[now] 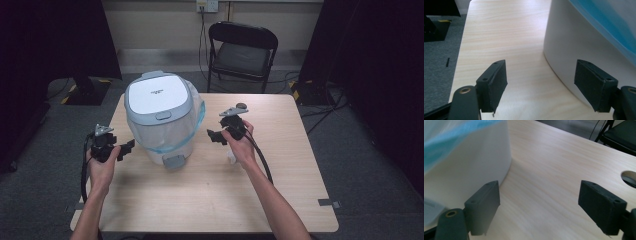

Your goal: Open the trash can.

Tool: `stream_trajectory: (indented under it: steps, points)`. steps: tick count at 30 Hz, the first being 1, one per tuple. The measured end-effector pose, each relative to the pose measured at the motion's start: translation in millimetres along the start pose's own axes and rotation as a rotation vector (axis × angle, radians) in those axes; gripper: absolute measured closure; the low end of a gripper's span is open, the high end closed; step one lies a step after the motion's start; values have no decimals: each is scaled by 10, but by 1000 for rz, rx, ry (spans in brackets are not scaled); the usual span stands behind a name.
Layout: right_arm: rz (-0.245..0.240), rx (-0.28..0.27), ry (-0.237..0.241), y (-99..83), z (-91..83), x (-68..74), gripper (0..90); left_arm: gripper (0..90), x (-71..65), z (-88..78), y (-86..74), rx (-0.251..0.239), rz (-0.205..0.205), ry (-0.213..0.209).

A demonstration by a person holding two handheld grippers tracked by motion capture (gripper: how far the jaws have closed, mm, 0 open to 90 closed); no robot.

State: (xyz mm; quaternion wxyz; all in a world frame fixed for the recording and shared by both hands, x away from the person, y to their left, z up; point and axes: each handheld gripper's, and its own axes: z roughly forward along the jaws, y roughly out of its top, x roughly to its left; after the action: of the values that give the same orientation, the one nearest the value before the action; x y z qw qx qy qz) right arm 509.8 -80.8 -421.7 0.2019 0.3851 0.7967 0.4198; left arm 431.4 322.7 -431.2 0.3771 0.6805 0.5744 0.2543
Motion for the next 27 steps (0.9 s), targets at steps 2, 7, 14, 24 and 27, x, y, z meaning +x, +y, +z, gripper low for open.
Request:
stream_trajectory:
  steps: [2,7,14,24,27]
  points:
    - [-5,4,-10,62,115,8,176,260,14,62,46,-6,-16,19]
    - [-20,2,-36,125,272,38,199,263,35,159,102,-7,-21,41]
    - [24,-11,-9,214,573,105,216,261,26,330,165,-3,-32,36]
    - [55,-35,52,185,663,229,474,378,-7,414,149,-6,-37,6]
    - [47,-34,90,191,654,253,586,472,-59,440,152,10,-24,11]
